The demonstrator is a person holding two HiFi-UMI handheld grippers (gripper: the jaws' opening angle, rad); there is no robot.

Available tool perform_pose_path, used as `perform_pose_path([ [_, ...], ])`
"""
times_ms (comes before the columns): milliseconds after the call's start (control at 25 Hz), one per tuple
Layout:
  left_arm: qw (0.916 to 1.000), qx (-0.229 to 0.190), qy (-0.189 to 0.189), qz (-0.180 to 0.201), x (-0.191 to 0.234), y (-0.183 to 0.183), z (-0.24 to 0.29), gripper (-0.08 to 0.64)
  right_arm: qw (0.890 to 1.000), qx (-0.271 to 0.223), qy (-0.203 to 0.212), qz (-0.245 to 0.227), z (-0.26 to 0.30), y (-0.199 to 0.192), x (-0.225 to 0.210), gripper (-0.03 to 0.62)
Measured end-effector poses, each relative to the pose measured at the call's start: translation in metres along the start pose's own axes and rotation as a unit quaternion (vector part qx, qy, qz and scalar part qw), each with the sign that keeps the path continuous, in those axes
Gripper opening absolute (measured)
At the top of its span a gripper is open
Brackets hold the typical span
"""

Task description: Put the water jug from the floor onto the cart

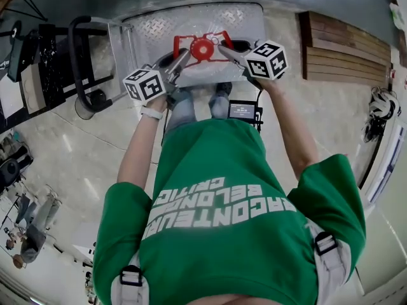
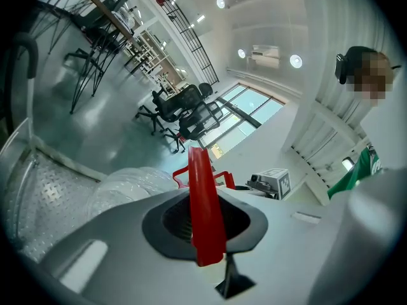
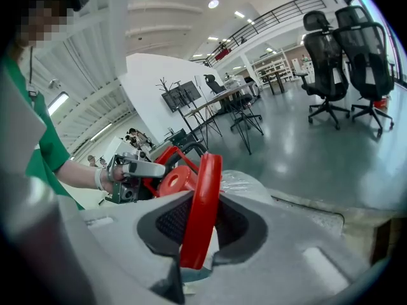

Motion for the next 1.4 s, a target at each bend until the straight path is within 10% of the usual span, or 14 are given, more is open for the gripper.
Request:
perform_pose_path([
  [1400, 0.9835, 0.08, 0.115, -0.114, 0.193, -0.097, 0.035, 0.058, 0.986, 0.118, -0.051, 0.106, 0.157, -0.121, -0.094, 0.041],
])
Point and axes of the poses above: the fingertips, and each gripper's own axes: z forward along the fingers, x to its left, y out of its top, the point moved 4 cm from there along -z, backward along the fingers, and after that the axes turned 11 degrees about -y, right-handed, at the moved point
